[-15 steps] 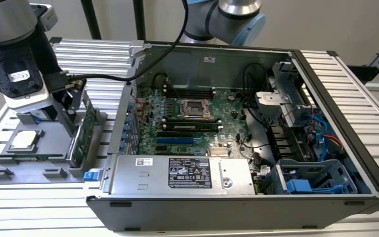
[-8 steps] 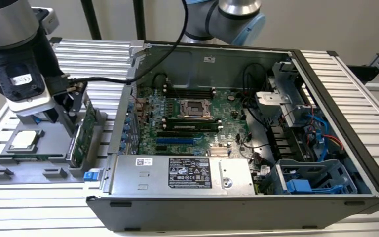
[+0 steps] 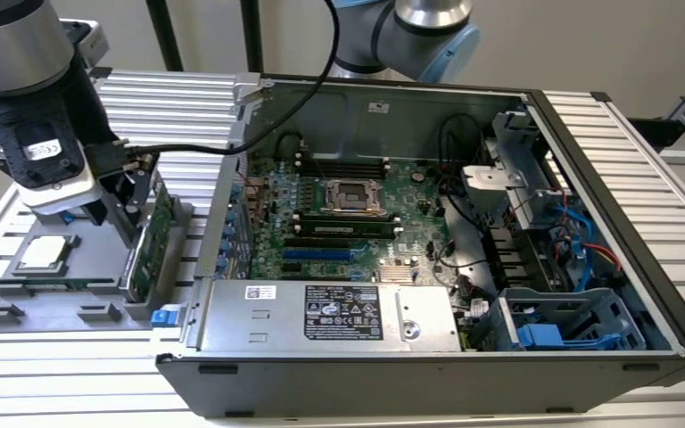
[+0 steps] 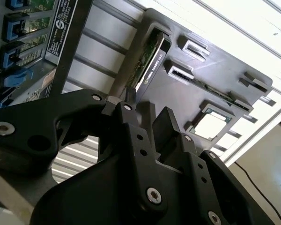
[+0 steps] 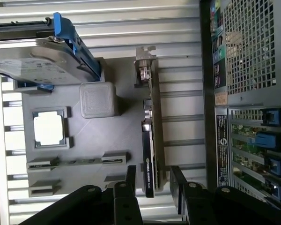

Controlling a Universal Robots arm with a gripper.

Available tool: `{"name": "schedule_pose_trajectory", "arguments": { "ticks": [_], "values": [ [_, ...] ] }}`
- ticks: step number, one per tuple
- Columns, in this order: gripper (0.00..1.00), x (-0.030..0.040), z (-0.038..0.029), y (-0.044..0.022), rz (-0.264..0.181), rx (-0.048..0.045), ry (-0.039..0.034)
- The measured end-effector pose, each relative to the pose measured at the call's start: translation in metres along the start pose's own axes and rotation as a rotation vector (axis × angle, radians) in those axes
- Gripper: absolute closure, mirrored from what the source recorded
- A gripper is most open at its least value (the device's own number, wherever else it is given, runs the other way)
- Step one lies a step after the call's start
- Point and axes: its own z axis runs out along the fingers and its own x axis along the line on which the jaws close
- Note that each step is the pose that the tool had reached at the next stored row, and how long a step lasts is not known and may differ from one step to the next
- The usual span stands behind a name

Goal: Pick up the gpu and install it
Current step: 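Pick up the gpu and move the gpu toward the slot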

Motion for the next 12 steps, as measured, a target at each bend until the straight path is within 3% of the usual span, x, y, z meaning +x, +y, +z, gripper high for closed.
{"name": "schedule_pose_trajectory", "arguments": {
  "ticks": [12],
  "values": [
    [0.00, 0.0001, 0.0069, -0.0004, 0.000, 0.0000, 0.0000]
  ]
}}
